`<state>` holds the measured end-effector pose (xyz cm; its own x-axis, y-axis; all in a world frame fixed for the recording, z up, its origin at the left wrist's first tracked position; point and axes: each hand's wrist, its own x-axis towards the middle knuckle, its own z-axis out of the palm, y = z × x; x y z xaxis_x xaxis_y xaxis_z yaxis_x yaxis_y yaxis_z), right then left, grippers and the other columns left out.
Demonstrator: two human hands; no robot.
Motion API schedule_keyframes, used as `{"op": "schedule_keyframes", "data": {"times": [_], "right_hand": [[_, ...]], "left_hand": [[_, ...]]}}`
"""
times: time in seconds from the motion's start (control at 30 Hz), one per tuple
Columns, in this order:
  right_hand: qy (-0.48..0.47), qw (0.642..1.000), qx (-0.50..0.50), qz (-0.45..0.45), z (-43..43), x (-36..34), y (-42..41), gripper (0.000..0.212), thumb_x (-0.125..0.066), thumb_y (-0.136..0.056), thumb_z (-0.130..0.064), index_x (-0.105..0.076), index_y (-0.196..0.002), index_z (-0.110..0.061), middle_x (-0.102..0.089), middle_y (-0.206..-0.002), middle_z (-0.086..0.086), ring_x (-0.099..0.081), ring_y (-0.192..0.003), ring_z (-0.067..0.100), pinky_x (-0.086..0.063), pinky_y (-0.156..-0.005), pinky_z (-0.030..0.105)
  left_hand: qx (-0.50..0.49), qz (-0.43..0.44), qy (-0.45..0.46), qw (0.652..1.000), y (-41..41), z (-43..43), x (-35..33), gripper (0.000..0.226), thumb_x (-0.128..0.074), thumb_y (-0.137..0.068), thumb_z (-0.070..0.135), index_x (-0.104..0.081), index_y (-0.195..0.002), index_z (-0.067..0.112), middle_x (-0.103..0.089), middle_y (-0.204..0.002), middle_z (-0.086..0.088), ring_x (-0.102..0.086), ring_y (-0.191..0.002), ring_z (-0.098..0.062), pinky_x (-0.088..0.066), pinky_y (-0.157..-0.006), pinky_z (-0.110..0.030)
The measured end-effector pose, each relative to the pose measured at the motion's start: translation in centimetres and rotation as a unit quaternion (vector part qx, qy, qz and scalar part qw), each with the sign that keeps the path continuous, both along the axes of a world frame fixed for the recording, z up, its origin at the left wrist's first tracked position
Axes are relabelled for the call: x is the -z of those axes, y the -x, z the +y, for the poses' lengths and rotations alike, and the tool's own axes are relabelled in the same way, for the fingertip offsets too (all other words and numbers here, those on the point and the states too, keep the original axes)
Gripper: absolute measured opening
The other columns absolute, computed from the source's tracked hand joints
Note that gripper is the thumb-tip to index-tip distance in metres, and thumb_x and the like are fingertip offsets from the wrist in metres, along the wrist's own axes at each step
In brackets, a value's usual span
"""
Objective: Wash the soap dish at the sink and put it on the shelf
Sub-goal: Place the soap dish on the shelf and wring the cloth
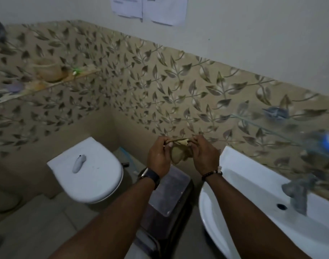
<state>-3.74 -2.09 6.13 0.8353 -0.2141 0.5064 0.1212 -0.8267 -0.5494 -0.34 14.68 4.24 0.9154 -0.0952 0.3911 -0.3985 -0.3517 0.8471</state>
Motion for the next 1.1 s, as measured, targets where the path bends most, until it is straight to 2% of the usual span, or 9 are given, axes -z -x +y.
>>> {"op": "schedule_keyframes", "data": {"times": [0.13,0.27,0.37,0.6,0.7,0.77,0.87,1.03,1.1], "right_hand": [[0.000,0.984,-0.054,0.169,1.3,3.4,-2.4,0.046,-0.041,-0.097,-0.047,-0.062,-0.113,-0.009,-0.070,-0.104,0.014,-0.063,-0.091,0.036,-0.047,-0.071,0.040],[0.026,0.944,-0.098,0.314,1.4,7.0,-4.6,0.022,-0.052,-0.100,-0.039,-0.058,-0.102,-0.018,-0.069,-0.099,0.012,-0.062,-0.086,0.032,-0.035,-0.064,0.031],[0.056,0.919,-0.098,0.378,1.6,10.3,-6.8,0.026,-0.051,-0.099,-0.041,-0.060,-0.107,-0.019,-0.071,-0.104,0.012,-0.065,-0.092,0.033,-0.038,-0.068,0.029],[0.128,0.881,-0.093,0.446,1.7,18.7,-14.2,0.036,-0.050,-0.100,-0.040,-0.060,-0.128,-0.018,-0.065,-0.128,0.015,-0.062,-0.113,0.035,-0.050,-0.089,0.039],[0.145,0.881,-0.092,0.441,1.9,21.8,-16.7,0.031,-0.050,-0.099,-0.038,-0.058,-0.123,-0.021,-0.065,-0.125,0.015,-0.063,-0.110,0.037,-0.051,-0.086,0.043],[0.158,0.877,-0.071,0.448,1.9,23.7,-17.4,0.030,-0.047,-0.098,-0.036,-0.055,-0.123,-0.021,-0.062,-0.126,0.014,-0.060,-0.112,0.037,-0.051,-0.088,0.046],[0.220,0.855,-0.053,0.466,2.3,26.6,-17.0,0.034,-0.040,-0.102,-0.030,-0.049,-0.133,-0.019,-0.050,-0.136,0.014,-0.048,-0.121,0.037,-0.046,-0.096,0.047],[0.137,0.821,-0.149,0.534,4.5,30.5,-14.8,0.048,-0.046,-0.101,-0.041,-0.048,-0.143,-0.017,-0.042,-0.155,0.008,-0.038,-0.141,0.030,-0.031,-0.118,0.044],[0.195,0.809,-0.166,0.529,4.6,31.9,-14.3,0.050,-0.045,-0.100,-0.045,-0.046,-0.144,-0.022,-0.038,-0.156,0.005,-0.033,-0.144,0.027,-0.027,-0.120,0.044]], "left_hand": [[-0.023,0.149,0.010,0.988,-0.8,2.4,5.1,0.019,-0.052,-0.103,0.025,-0.058,-0.096,0.008,-0.063,-0.083,-0.008,-0.055,-0.070,-0.016,-0.044,-0.063,-0.032],[-0.003,0.326,0.124,0.937,-1.3,3.1,10.1,0.017,-0.056,-0.101,0.009,-0.058,-0.084,0.005,-0.059,-0.069,-0.005,-0.052,-0.063,-0.015,-0.048,-0.053,-0.020],[-0.016,0.409,0.154,0.899,-2.0,2.9,14.3,0.017,-0.059,-0.100,0.015,-0.065,-0.088,0.005,-0.068,-0.078,-0.006,-0.059,-0.073,-0.020,-0.053,-0.069,-0.036],[-0.051,0.514,0.254,0.818,-5.7,1.2,21.3,0.014,-0.058,-0.099,0.011,-0.065,-0.089,0.017,-0.069,-0.083,-0.007,-0.066,-0.070,-0.022,-0.057,-0.068,-0.037],[-0.068,0.503,0.211,0.835,-7.3,1.1,23.7,0.008,-0.055,-0.100,0.011,-0.061,-0.104,0.011,-0.068,-0.087,-0.009,-0.066,-0.073,-0.022,-0.058,-0.068,-0.036],[-0.045,0.491,0.114,0.863,-8.0,1.5,25.4,0.020,-0.054,-0.101,0.011,-0.063,-0.117,0.004,-0.070,-0.106,-0.016,-0.067,-0.090,-0.029,-0.058,-0.085,-0.044],[0.001,0.469,-0.001,0.883,-7.5,1.6,26.9,0.033,-0.053,-0.101,0.009,-0.058,-0.133,0.003,-0.065,-0.127,-0.015,-0.061,-0.119,-0.035,-0.051,-0.099,-0.029],[0.020,0.383,-0.159,0.910,-6.5,1.1,28.8,0.040,-0.059,-0.095,0.012,-0.057,-0.135,0.008,-0.062,-0.134,-0.016,-0.058,-0.124,-0.034,-0.045,-0.104,-0.040],[0.073,0.351,-0.207,0.910,-7.0,1.1,29.8,0.045,-0.057,-0.095,0.010,-0.052,-0.140,0.010,-0.056,-0.143,-0.014,-0.053,-0.131,-0.031,-0.042,-0.110,-0.040]]}}
